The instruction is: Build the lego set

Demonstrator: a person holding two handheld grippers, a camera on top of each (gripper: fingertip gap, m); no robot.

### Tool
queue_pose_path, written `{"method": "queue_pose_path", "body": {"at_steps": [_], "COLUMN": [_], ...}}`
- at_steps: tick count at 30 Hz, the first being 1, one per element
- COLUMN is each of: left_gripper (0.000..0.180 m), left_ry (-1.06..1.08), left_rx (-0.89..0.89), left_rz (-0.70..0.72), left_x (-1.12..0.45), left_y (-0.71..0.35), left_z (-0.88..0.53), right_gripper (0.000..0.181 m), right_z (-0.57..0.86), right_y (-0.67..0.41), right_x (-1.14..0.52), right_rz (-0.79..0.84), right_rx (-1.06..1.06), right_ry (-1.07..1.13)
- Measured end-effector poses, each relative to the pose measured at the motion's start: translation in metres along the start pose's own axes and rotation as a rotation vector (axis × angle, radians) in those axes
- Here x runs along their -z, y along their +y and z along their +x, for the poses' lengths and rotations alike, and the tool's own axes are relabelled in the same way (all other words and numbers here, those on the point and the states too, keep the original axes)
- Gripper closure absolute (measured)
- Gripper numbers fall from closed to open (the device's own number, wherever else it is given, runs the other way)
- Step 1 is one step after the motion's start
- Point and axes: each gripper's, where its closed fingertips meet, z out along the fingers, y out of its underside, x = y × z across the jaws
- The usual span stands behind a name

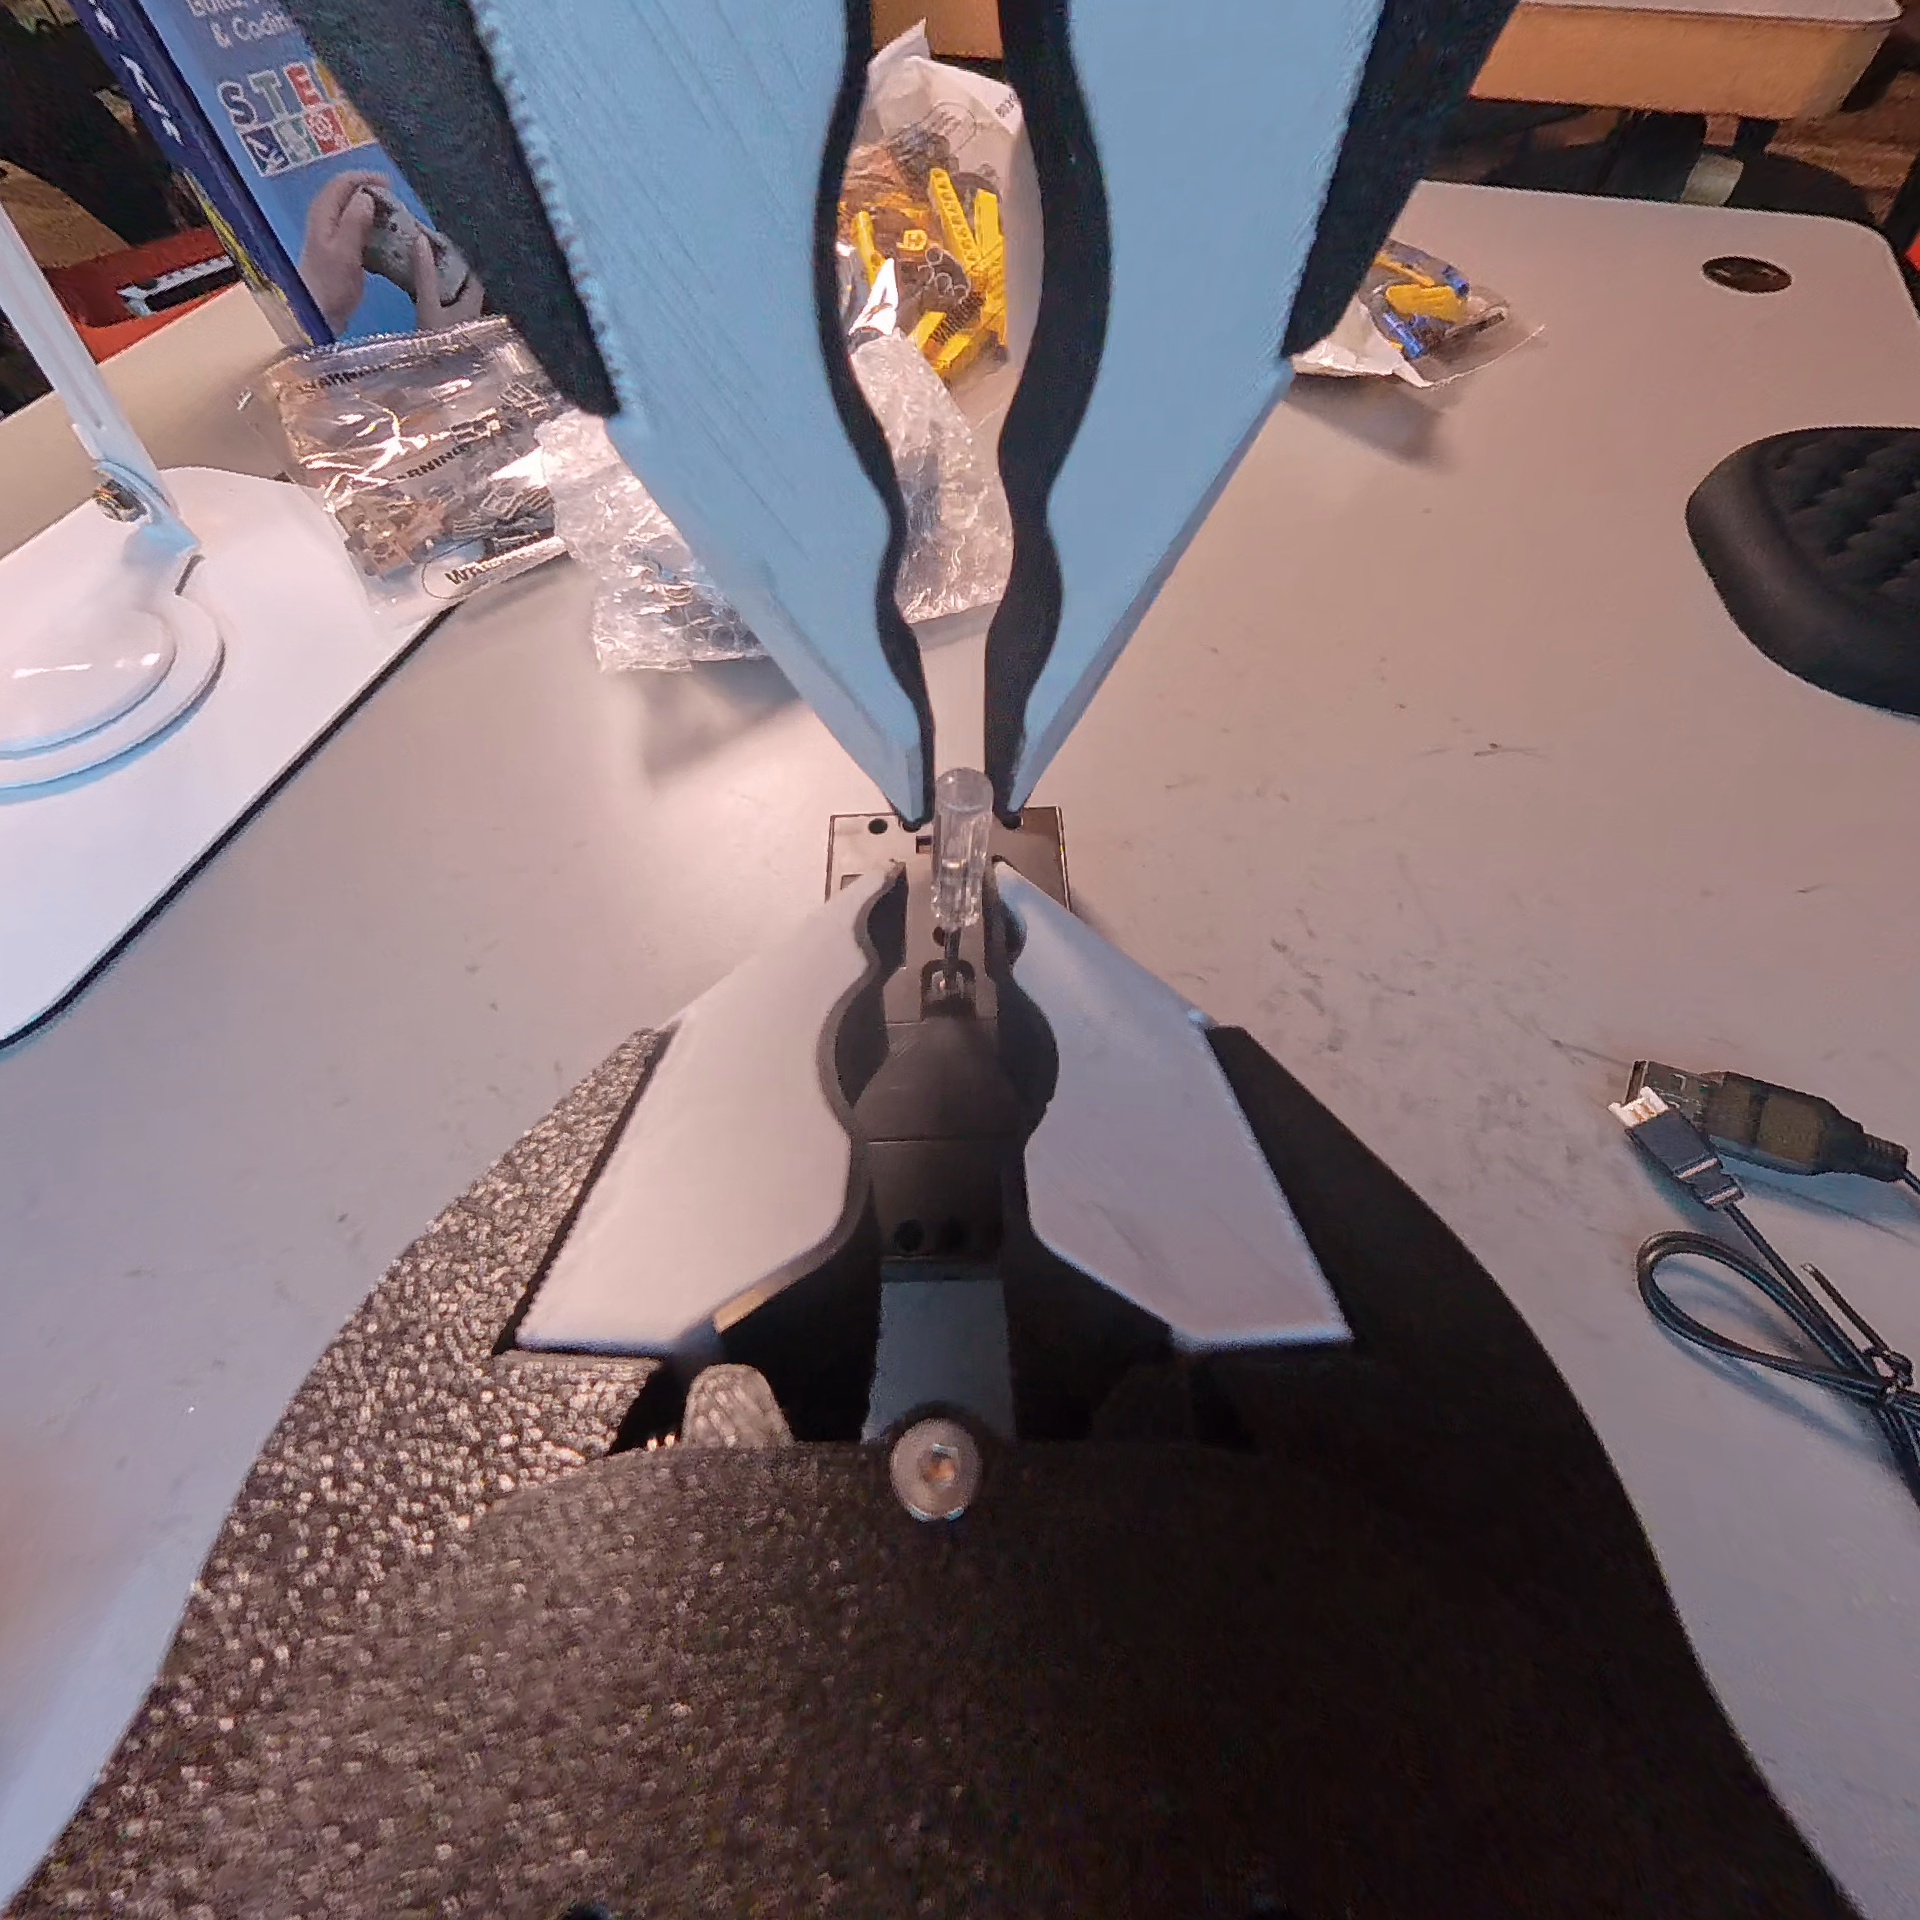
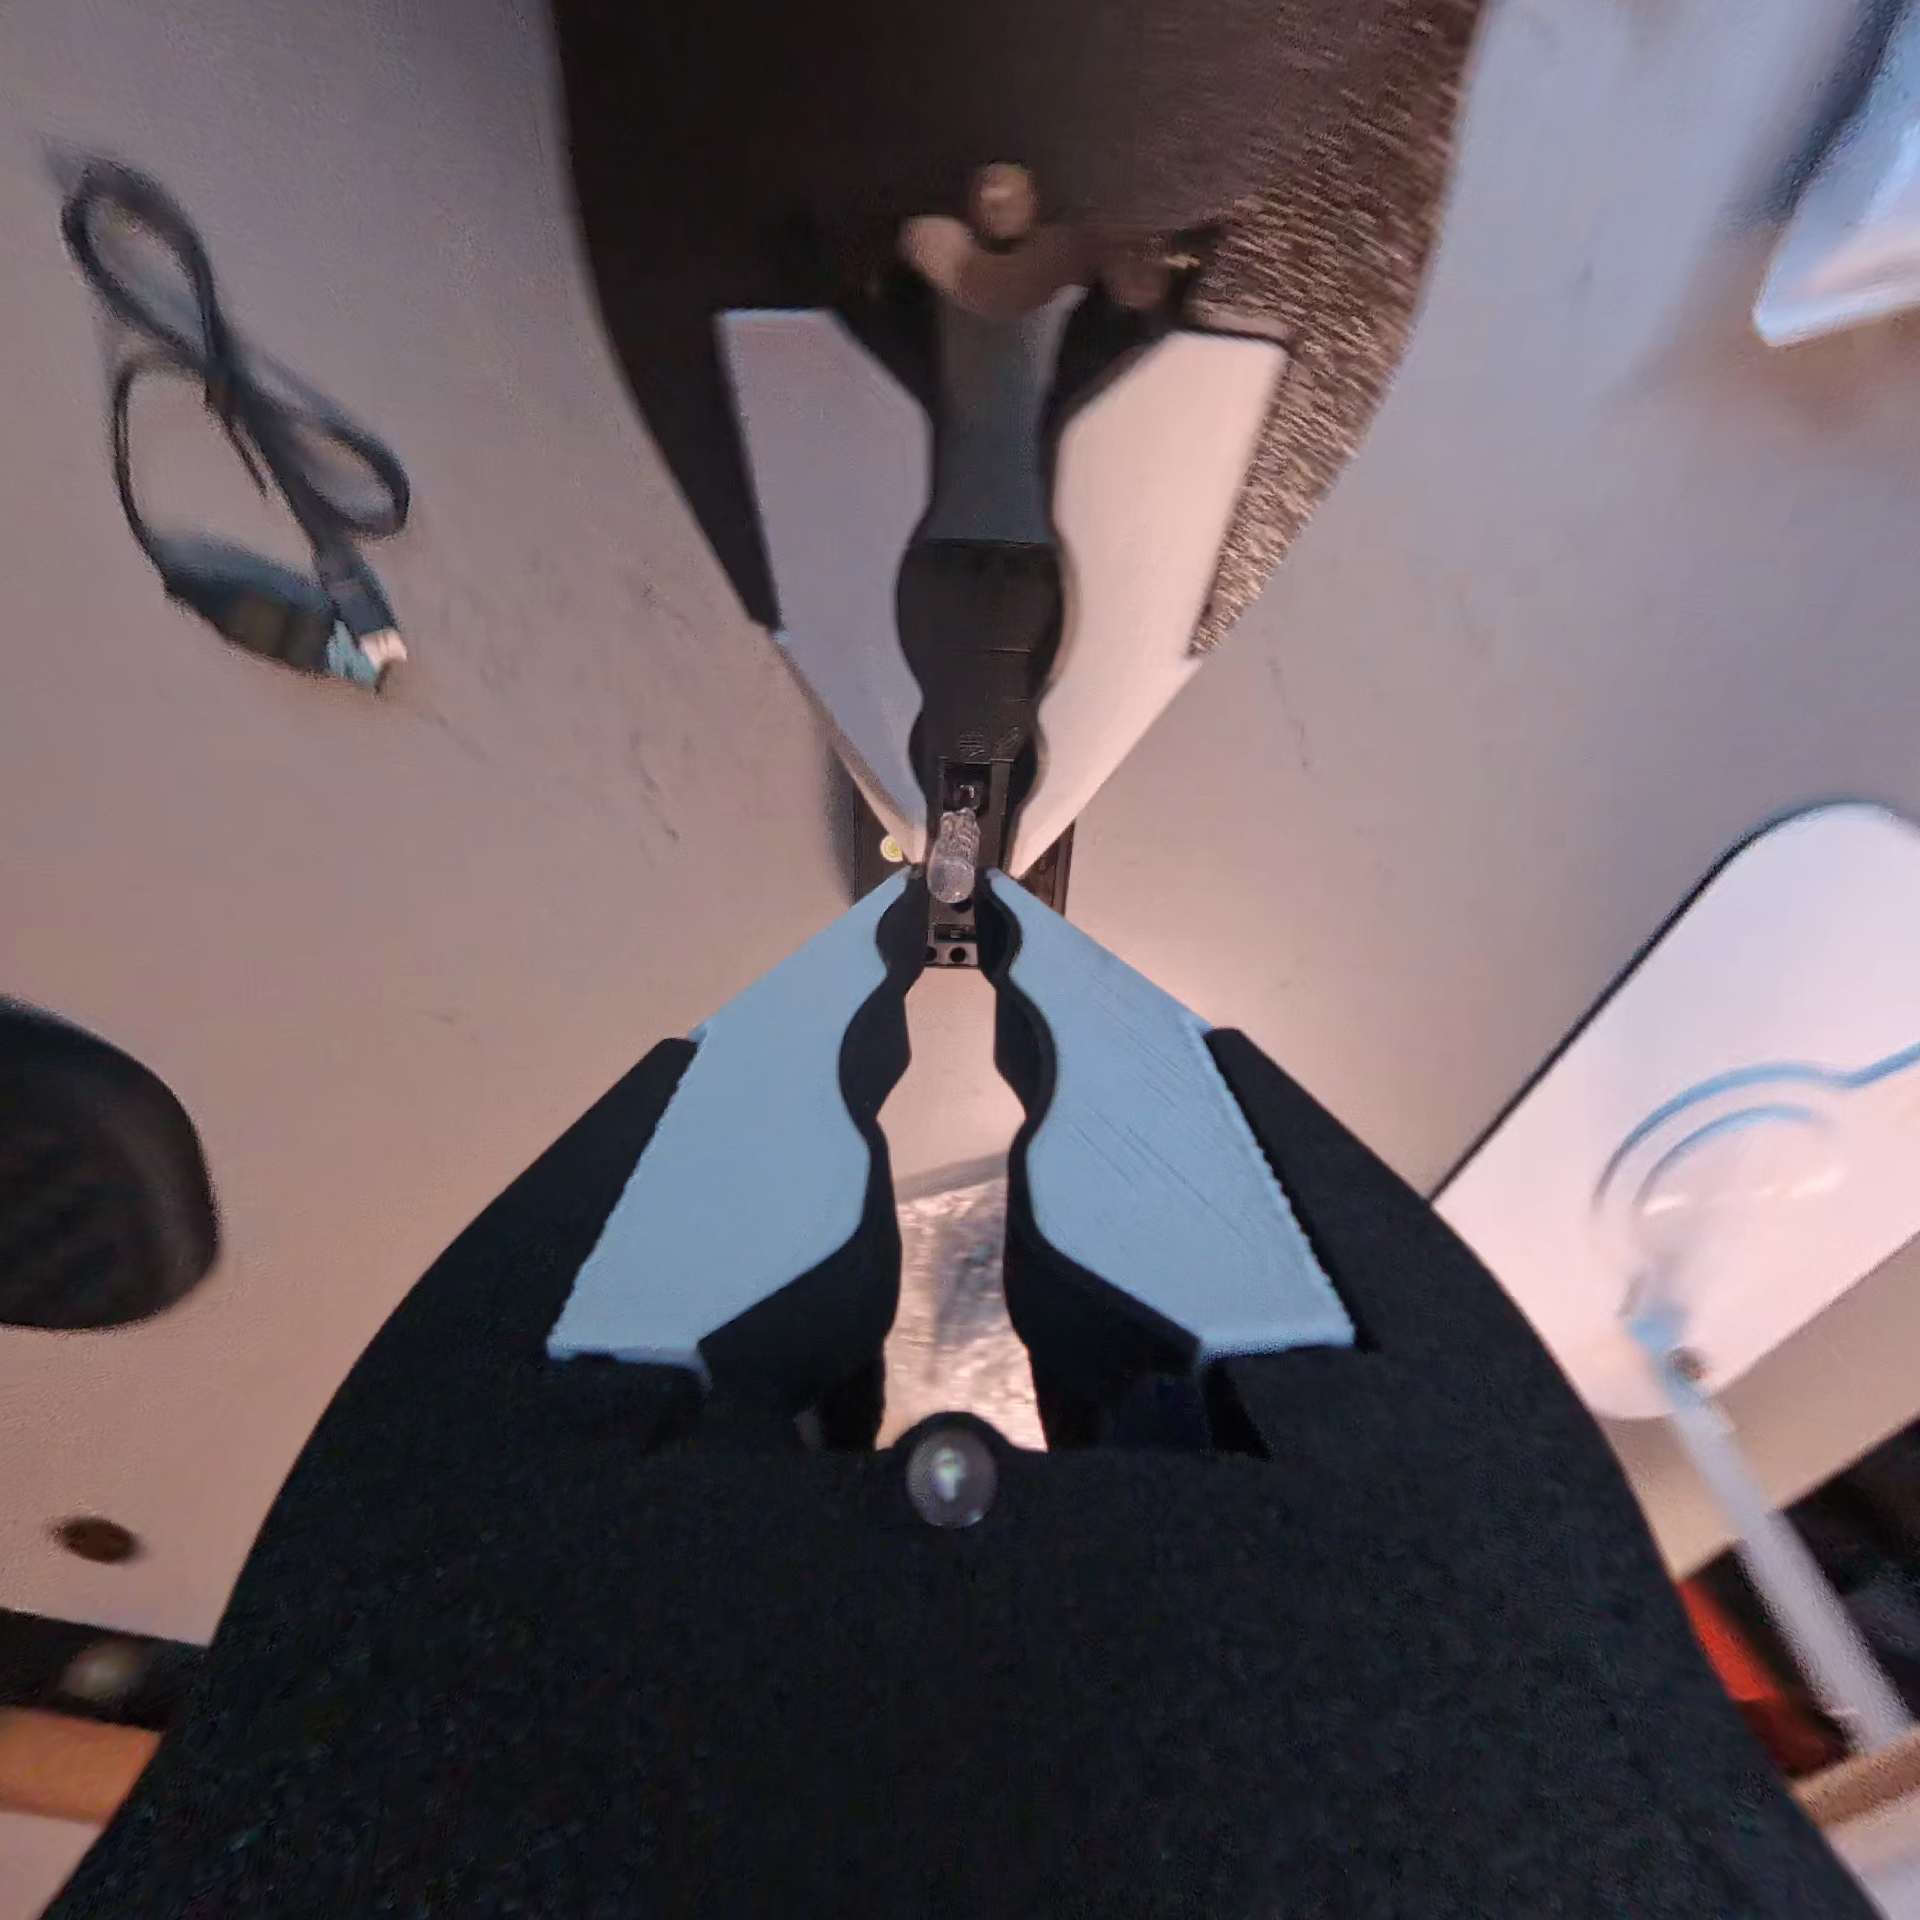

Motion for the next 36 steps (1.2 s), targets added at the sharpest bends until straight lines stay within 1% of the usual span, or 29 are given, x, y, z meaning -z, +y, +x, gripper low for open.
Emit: {"method": "queue_pose_path", "body": {"at_steps": [1, 2, 4, 5, 7, 8, 9, 10, 11, 14, 15, 17, 19, 21, 23, 24, 26, 27, 28, 29, 30, 31, 32, 34, 35, 36], "left_gripper": [0.168, 0.171, 0.171, 0.171, 0.171, 0.171, 0.171, 0.172, 0.172, 0.172, 0.171, 0.171, 0.171, 0.170, 0.162, 0.160, 0.162, 0.166, 0.171, 0.172, 0.172, 0.172, 0.172, 0.172, 0.172, 0.172], "left_ry": [0.005, 0.009, 0.002, -0.003, -0.008, -0.008, -0.013, -0.017, -0.019, -0.024, -0.027, -0.031, -0.032, -0.020, -0.014, -0.007, 0.003, 0.009, 0.014, 0.013, 0.007, 0.002, 0.001, -0.005, -0.008, -0.011], "left_rx": [-0.004, -0.010, -0.012, -0.003, 0.026, 0.035, 0.039, 0.040, 0.039, 0.041, 0.041, 0.043, 0.043, 0.034, 0.018, 0.015, 0.008, 0.001, -0.005, -0.007, -0.002, 0.010, 0.024, 0.040, 0.042, 0.043], "left_rz": [-0.002, -0.005, -0.009, -0.011, -0.011, -0.011, -0.012, -0.012, -0.013, -0.015, -0.015, -0.015, -0.013, -0.009, 0.005, 0.009, 0.012, 0.009, 0.007, 0.006, 0.005, 0.005, 0.005, 0.004, 0.004, 0.003], "left_x": [0.000, -0.001, -0.001, -0.001, -0.001, -0.001, -0.001, -0.001, -0.002, -0.002, -0.002, -0.003, -0.003, -0.002, 0.000, 0.000, 0.000, 0.000, -0.001, -0.002, -0.002, -0.002, -0.002, -0.001, -0.001, -0.001], "left_y": [0.000, 0.001, 0.001, 0.001, 0.001, 0.001, 0.001, 0.001, 0.001, 0.000, 0.000, 0.000, 0.000, 0.000, -0.001, -0.002, -0.002, -0.002, -0.002, -0.002, -0.002, -0.002, -0.002, -0.002, -0.002, -0.001], "left_z": [0.001, 0.002, 0.002, 0.001, -0.002, -0.003, -0.004, -0.004, -0.004, -0.004, -0.004, -0.004, -0.004, -0.004, -0.003, -0.003, -0.001, 0.000, 0.002, 0.002, 0.001, -0.001, -0.002, -0.004, -0.005, -0.005], "right_gripper": [0.174, 0.174, 0.174, 0.174, 0.171, 0.160, 0.154, 0.154, 0.155, 0.167, 0.172, 0.174, 0.174, 0.174, 0.174, 0.174, 0.174, 0.174, 0.174, 0.174, 0.174, 0.173, 0.173, 0.157, 0.155, 0.157], "right_z": [0.000, 0.000, 0.000, 0.001, 0.007, 0.005, 0.002, 0.000, 0.001, 0.005, 0.007, 0.008, 0.008, 0.007, 0.002, 0.001, -0.002, -0.002, -0.001, -0.001, 0.000, 0.003, 0.005, 0.008, 0.007, 0.008], "right_y": [-0.001, -0.003, -0.003, -0.003, -0.002, -0.003, -0.004, -0.007, -0.008, -0.007, -0.004, -0.003, -0.003, -0.003, -0.003, -0.003, -0.004, -0.005, -0.005, -0.004, -0.003, -0.003, -0.003, -0.003, -0.003, -0.004], "right_x": [0.000, 0.000, 0.000, 0.000, 0.001, 0.002, 0.003, 0.004, 0.004, 0.002, 0.001, 0.001, 0.001, 0.001, 0.001, 0.001, 0.000, 0.000, 0.000, 0.000, 0.001, 0.001, 0.002, 0.006, 0.007, 0.008], "right_rz": [-0.007, -0.011, -0.020, -0.018, 0.005, 0.026, 0.050, 0.075, 0.089, 0.109, 0.101, 0.090, 0.064, 0.038, 0.008, -0.002, -0.020, -0.027, -0.042, -0.057, -0.062, -0.056, -0.040, 0.003, 0.030, 0.057], "right_rx": [0.100, 0.154, 0.217, 0.205, 0.032, -0.082, -0.181, -0.255, -0.317, -0.514, -0.544, -0.538, -0.473, -0.317, -0.042, 0.090, 0.247, 0.304, 0.337, 0.352, 0.340, 0.284, 0.189, -0.062, -0.184, -0.289], "right_ry": [0.010, 0.012, 0.016, 0.025, 0.042, 0.022, 0.000, -0.005, 0.006, 0.019, 0.019, 0.015, 0.017, 0.017, 0.018, 0.028, 0.027, 0.035, 0.045, 0.054, 0.065, 0.083, 0.089, 0.072, 0.050, 0.045]}}
